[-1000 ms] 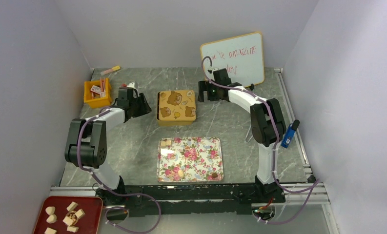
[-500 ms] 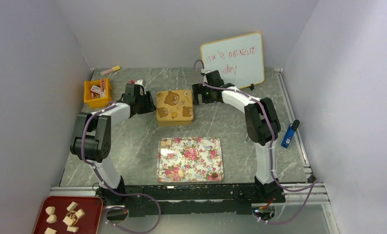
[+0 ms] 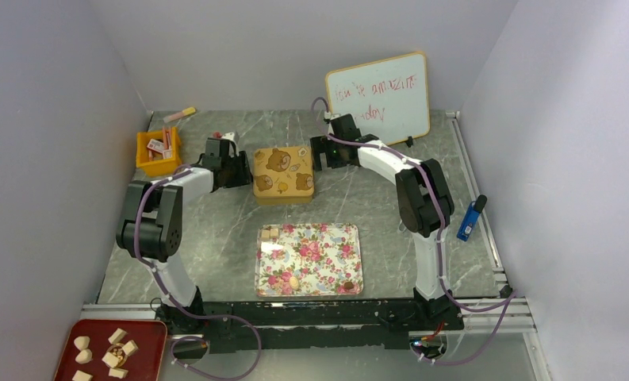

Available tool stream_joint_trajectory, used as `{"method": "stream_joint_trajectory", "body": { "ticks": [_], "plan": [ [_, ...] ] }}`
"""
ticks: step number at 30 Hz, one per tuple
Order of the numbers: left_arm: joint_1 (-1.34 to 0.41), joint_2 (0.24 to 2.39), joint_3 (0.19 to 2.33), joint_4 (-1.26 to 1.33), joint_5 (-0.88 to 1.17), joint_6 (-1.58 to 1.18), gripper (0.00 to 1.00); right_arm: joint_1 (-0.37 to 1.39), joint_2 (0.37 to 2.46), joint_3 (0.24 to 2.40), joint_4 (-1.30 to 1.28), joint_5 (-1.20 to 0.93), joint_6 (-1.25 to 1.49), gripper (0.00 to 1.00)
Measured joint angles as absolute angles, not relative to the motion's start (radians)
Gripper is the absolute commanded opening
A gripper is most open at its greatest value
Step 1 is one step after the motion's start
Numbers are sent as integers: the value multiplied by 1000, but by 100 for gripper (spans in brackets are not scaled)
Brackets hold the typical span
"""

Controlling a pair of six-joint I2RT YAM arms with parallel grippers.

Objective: Pack the chocolate
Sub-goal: Close the box lid on the packing box.

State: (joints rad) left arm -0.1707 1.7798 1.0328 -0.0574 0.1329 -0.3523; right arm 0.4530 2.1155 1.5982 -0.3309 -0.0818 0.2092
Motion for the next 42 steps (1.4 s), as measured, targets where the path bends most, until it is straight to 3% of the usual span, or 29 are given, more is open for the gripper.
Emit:
{"method": "stream_joint_trajectory", "body": {
  "ticks": [42],
  "plan": [
    [-239,1813,1174,-151,22,-311,56,453,2115,1571,-341,-28,189,100]
  ]
}}
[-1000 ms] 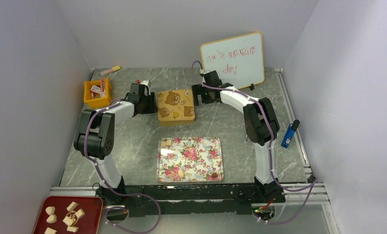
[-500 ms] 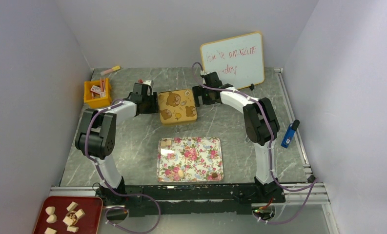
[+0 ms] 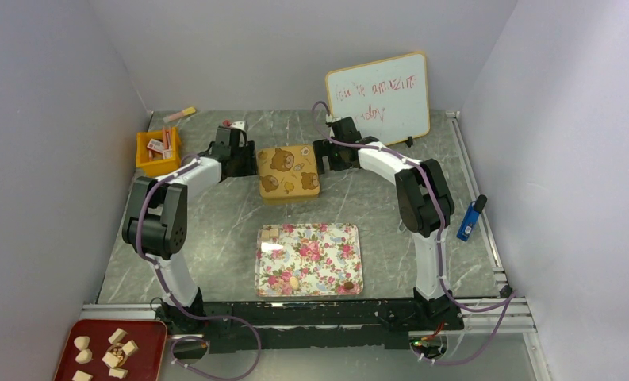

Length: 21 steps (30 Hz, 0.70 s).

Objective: Pack the chocolate
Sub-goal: Close the box lid on the packing box.

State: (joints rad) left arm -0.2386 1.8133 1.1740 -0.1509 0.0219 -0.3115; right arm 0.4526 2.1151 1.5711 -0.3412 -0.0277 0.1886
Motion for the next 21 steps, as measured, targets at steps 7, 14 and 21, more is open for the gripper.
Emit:
{"method": "stream_joint_trajectory", "body": {
  "ticks": [7,14,21],
  "plan": [
    [-236,1825,1190,-151,20,-312,56,452,2115,1571,-345,-27,184,100],
    [-229,1839,1188,-148,25,-313,56,453,2115,1591,-358,-27,183,100],
    [-205,1840,1182,-139,42,-322,57,455,2115,1629,-359,-33,183,100]
  ]
}}
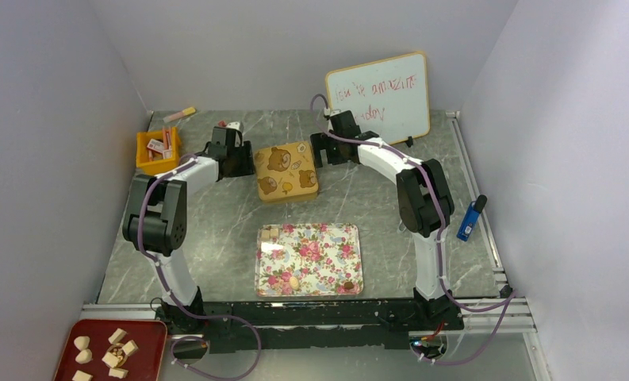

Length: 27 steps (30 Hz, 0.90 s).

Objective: Pack the chocolate
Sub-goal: Close the box lid on the packing box.

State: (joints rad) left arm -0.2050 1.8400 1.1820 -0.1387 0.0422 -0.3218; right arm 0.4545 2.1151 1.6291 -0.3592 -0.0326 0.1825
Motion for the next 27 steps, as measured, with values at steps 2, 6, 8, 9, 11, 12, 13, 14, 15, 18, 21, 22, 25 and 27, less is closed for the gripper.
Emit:
{"method": "stream_joint_trajectory", "body": {
  "ticks": [2,6,8,9,11,12,13,14,15,18,21,22,25,27],
  "plan": [
    [-199,1840,1182,-138,47,-325,59,455,2115,1639,-359,-33,183,100],
    [-191,1841,1182,-136,51,-327,60,455,2117,1645,-359,-34,183,100],
    [-189,1841,1182,-135,53,-327,61,455,2122,1649,-360,-34,183,100],
    [-188,1841,1182,-134,54,-327,61,455,2124,1649,-359,-34,183,100],
    [-186,1842,1182,-135,55,-327,62,455,2128,1649,-360,-33,183,100],
    [-186,1842,1182,-134,55,-327,62,455,2128,1649,-360,-33,183,100],
    [-185,1843,1182,-134,55,-327,62,455,2128,1649,-360,-33,183,100],
    [-185,1843,1182,-136,55,-327,63,455,2128,1649,-360,-32,183,100],
    [-184,1843,1182,-136,55,-327,63,455,2128,1649,-360,-31,183,100],
    [-184,1843,1182,-136,55,-327,63,455,2128,1649,-360,-30,183,100],
    [-183,1843,1182,-136,54,-329,63,449,2128,1649,-360,-26,183,100],
    [-183,1843,1182,-136,53,-329,63,447,2128,1649,-360,-26,183,100],
    [-180,1843,1182,-136,44,-331,63,439,2128,1651,-360,-26,183,100],
    [-178,1843,1182,-136,36,-334,64,429,2128,1654,-361,-26,183,100]
  ]
}}
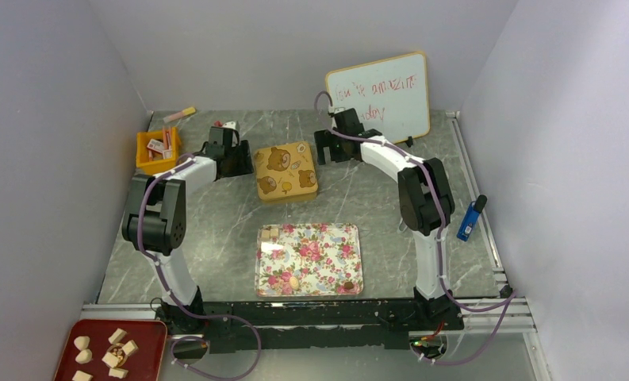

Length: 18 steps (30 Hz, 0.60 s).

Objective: Pack the chocolate
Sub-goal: Close the box lid on the packing box.

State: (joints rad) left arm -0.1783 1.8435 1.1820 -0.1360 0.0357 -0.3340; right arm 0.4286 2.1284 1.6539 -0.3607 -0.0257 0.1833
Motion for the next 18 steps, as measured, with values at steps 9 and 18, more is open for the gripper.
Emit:
{"method": "stream_joint_trajectory", "body": {
  "ticks": [9,18],
  "plan": [
    [-167,1814,1149,-142,-14,-353,64,397,2128,1656,-360,-25,183,100],
    [-152,1674,1103,-156,-49,-371,67,395,2115,1657,-360,-58,185,100]
  ]
}}
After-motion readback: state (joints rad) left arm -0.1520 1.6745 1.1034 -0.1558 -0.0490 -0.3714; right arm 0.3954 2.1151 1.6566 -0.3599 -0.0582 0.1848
